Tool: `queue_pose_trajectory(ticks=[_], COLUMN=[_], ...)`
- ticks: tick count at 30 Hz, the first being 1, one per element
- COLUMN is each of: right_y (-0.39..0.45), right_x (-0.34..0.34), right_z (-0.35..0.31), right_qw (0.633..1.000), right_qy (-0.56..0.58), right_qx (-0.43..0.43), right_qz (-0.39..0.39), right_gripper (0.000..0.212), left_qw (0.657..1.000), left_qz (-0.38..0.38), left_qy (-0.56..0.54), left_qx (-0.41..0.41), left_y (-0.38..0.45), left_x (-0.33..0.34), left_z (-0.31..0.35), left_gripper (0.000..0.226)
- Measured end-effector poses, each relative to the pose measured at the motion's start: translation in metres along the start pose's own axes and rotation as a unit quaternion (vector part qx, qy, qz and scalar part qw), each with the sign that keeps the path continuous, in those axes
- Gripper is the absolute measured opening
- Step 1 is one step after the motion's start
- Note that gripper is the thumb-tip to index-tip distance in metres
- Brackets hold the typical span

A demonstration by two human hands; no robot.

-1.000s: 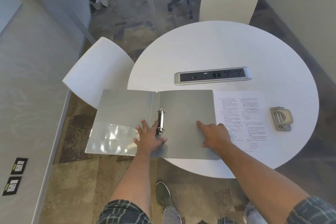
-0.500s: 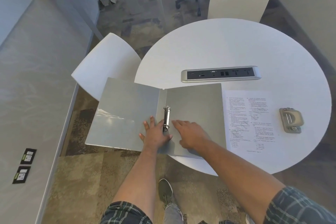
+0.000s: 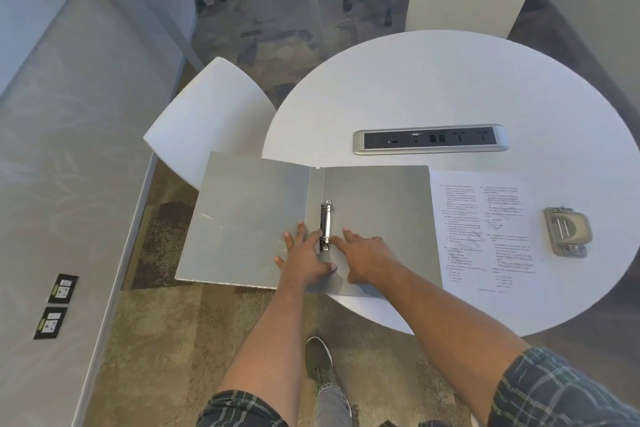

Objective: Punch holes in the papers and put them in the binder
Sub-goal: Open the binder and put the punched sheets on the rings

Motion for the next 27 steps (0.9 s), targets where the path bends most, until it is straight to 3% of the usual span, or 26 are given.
queue_pose_trajectory(ticks=[5, 9, 14, 16, 19, 27], right_y=[-0.004, -0.019, -0.049, -0.059, -0.067, -0.070], right_x=[-0.007, -0.017, -0.018, -0.014, -0.004, 0.001], right_z=[0.008, 0.042, 0.118, 0.143, 0.163, 0.155], right_qw=[0.999, 0.980, 0.873, 0.882, 0.915, 0.912], right_qy=[0.043, 0.178, 0.276, 0.221, 0.170, 0.140], right_qx=[-0.010, 0.044, 0.262, 0.311, 0.317, 0.359], right_qz=[0.007, 0.084, 0.306, 0.277, 0.184, 0.140], right_gripper=[0.092, 0.070, 0.039, 0.041, 0.053, 0.081], left_qw=[1.000, 0.999, 0.998, 0.998, 0.999, 0.999], left_qz=[0.007, 0.020, 0.020, 0.019, 0.013, 0.004], left_qy=[0.028, 0.037, 0.053, 0.050, 0.045, 0.029], left_qx=[-0.011, -0.020, -0.029, -0.026, -0.017, -0.015], left_y=[-0.002, -0.002, -0.002, -0.002, -0.002, -0.004], left_x=[0.004, 0.006, 0.007, 0.007, 0.006, 0.001], left_z=[0.005, 0.008, 0.010, 0.009, 0.007, -0.002], left_gripper=[0.094, 0.090, 0.091, 0.091, 0.091, 0.092])
Point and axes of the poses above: each hand's wrist, its own y-axis towards the middle knuckle, its own x-axis out of the palm, z = x × y, the point moved 2 cm from there along y, towards the middle knuckle, and after that the axes turned 1 degree about -x, right-handed, at the moved point
